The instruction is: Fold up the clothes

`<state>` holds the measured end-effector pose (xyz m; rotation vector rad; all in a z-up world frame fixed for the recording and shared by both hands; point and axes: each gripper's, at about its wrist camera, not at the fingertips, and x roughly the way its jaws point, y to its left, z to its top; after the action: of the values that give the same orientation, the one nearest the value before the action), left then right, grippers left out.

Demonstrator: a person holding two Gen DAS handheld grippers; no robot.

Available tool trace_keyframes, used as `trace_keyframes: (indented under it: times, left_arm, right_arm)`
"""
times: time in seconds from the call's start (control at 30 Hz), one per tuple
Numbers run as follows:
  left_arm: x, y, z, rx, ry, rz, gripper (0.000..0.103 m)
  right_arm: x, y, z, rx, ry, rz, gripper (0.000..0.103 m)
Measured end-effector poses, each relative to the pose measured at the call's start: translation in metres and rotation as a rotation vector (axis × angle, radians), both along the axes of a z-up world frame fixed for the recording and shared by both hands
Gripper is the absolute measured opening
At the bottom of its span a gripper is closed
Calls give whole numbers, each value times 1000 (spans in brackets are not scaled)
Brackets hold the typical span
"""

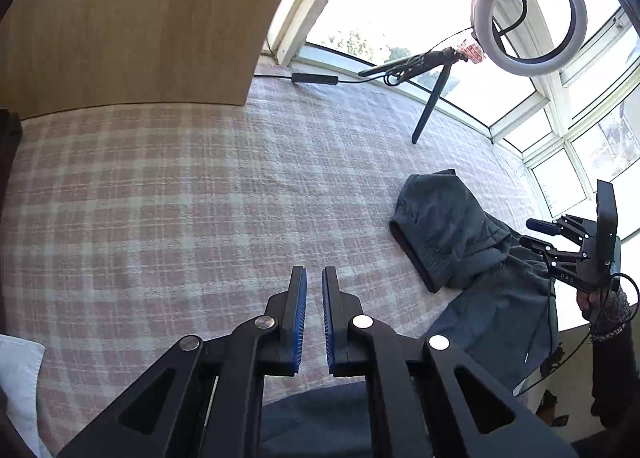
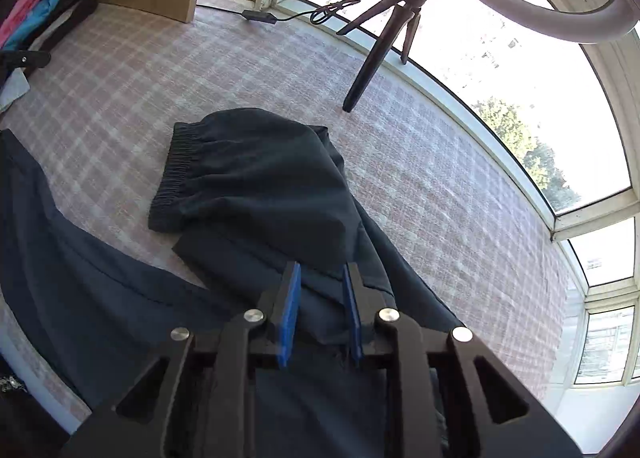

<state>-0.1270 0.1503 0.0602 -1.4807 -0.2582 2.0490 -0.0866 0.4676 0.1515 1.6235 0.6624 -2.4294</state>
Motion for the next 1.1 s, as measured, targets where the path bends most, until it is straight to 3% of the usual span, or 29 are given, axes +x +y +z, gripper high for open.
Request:
trace_keyframes:
  times: [0.13,0.37,0.5,0.7,0.83,0.97,1.0,1.03,1.1]
  left_arm:
    - [-8,83,-26,-3,-39,-93,23]
    - [-28,172,-54,-210,91,-181,26]
    - [-21,185,-53,-283,185,-216,31]
    - [-20,168,-37,-321,255,-146,32]
    - [-25,177,-48,-330,216,-237,34]
    - [-19,186,-48,-325,244,-283,33]
    - [-18,186,-47,-320,254,-289,31]
    - [-17,187,-46,-314,266,-295,19]
    - [-17,184,-42,-246,249,-319,7]
  right_arm:
    - [6,-5,2,-76,48,-42,42]
    - [19,33,-11,-168,82,-160,42]
    - [37,59,-12,-173,114,-230,42]
    - [51,86,-14,-230,114,-304,42]
    - [54,90,-15,-230,121,-320,42]
    - [56,92,-17,-227,125,-328,42]
    - [57,93,-18,-226,123,-329,42]
    - [58,94,-19,-225,120,-331,42]
    - [59,97,-20,-224,115,-341,42]
